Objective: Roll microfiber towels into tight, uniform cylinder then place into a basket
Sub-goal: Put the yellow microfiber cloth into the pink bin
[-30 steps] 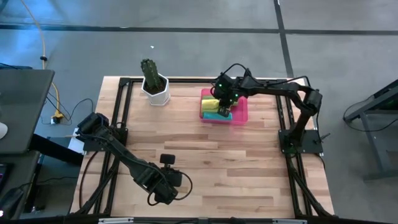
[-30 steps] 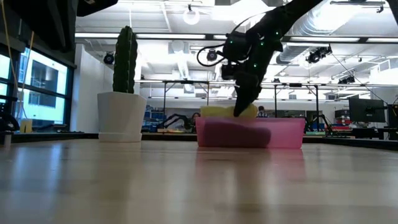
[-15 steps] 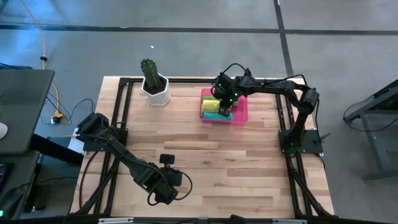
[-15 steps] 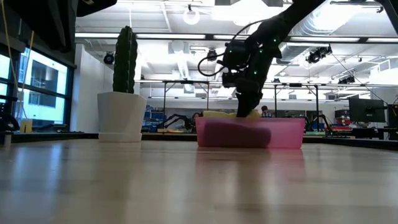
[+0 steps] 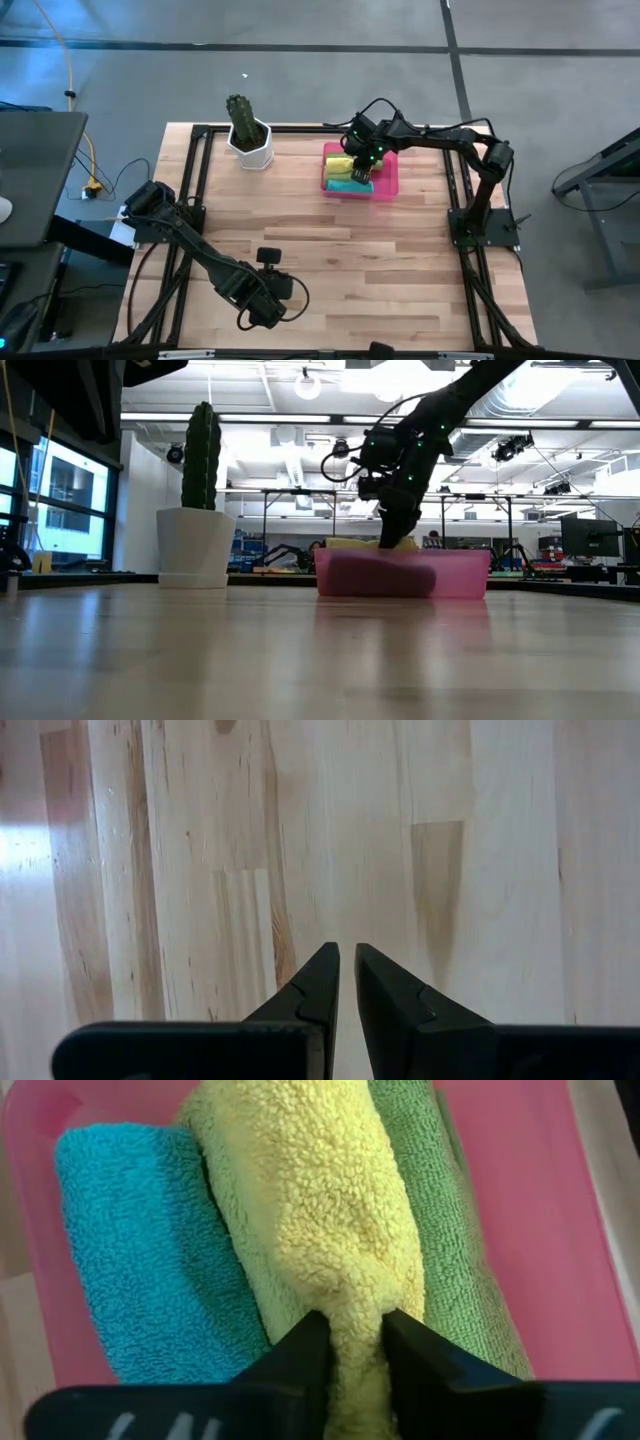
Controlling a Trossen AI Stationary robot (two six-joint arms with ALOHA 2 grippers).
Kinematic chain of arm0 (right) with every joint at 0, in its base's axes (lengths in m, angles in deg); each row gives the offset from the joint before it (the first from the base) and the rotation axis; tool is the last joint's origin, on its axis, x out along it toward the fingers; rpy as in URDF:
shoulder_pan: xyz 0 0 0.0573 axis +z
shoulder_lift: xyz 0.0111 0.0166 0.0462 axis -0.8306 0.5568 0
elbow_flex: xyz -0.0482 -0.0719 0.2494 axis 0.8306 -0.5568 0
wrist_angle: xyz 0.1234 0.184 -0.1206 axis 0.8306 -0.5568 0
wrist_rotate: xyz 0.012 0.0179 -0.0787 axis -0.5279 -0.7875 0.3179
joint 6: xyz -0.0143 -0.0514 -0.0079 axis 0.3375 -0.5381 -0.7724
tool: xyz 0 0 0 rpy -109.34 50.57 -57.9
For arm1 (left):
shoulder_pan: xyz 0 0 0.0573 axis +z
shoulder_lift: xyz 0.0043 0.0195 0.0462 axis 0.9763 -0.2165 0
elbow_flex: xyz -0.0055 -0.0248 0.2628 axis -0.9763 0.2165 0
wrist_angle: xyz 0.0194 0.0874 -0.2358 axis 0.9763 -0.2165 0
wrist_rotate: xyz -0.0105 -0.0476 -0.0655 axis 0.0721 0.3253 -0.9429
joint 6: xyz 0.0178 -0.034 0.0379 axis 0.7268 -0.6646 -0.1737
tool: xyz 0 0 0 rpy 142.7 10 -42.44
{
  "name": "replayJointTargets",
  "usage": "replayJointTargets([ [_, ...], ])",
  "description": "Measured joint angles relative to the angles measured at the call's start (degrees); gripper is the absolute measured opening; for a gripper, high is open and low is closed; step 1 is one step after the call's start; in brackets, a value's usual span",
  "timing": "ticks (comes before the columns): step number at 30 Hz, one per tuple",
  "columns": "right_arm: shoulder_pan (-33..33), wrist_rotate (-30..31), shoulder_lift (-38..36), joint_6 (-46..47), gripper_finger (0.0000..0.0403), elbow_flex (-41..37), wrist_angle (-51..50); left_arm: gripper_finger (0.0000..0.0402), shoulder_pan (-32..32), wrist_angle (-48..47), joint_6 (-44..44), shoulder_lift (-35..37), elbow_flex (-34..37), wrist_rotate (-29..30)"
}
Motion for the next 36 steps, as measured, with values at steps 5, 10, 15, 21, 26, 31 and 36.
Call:
replayJointTargets([
  [5, 0.0, 0.0, 0.0, -0.9, 0.0106, 0.0, 0.0, 0.003, 0.0, 0.0, 0.0, 0.0, 0.0, 0.0],
  [10, 0.0, 0.0, 0.0, -1.6, 0.0159, 0.0, 0.0, 0.003, 0.0, 0.0, -0.2, 0.0, 0.0, 0.0],
  [15, 0.1, 4.0, -0.4, -3.5, 0.0199, 0.0, -0.2, 0.003, 0.0, -0.1, 0.0, 0.0, 0.0, 0.0],
  [21, 0.0, 3.9, -3.4, -3.6, 0.0204, 0.0, -2.3, 0.003, 0.0, -0.1, -0.2, 0.0, 0.0, 0.0],
  [26, 0.0, 0.4, -5.4, -2.4, 0.0204, 0.0, -3.8, 0.003, 0.0, -0.1, -0.4, 0.0, 0.0, 0.0],
  [31, 0.0, 0.0, -6.9, -2.4, 0.0204, 0.0, -5.0, 0.003, 0.0, 0.1, -0.5, 0.0, 0.0, -0.5],
  [36, 0.0, -4.4, -6.1, -2.3, 0.0204, 0.0, -0.6, 0.003, -0.1, 0.3, -0.5, 0.0, 0.0, -0.5],
])
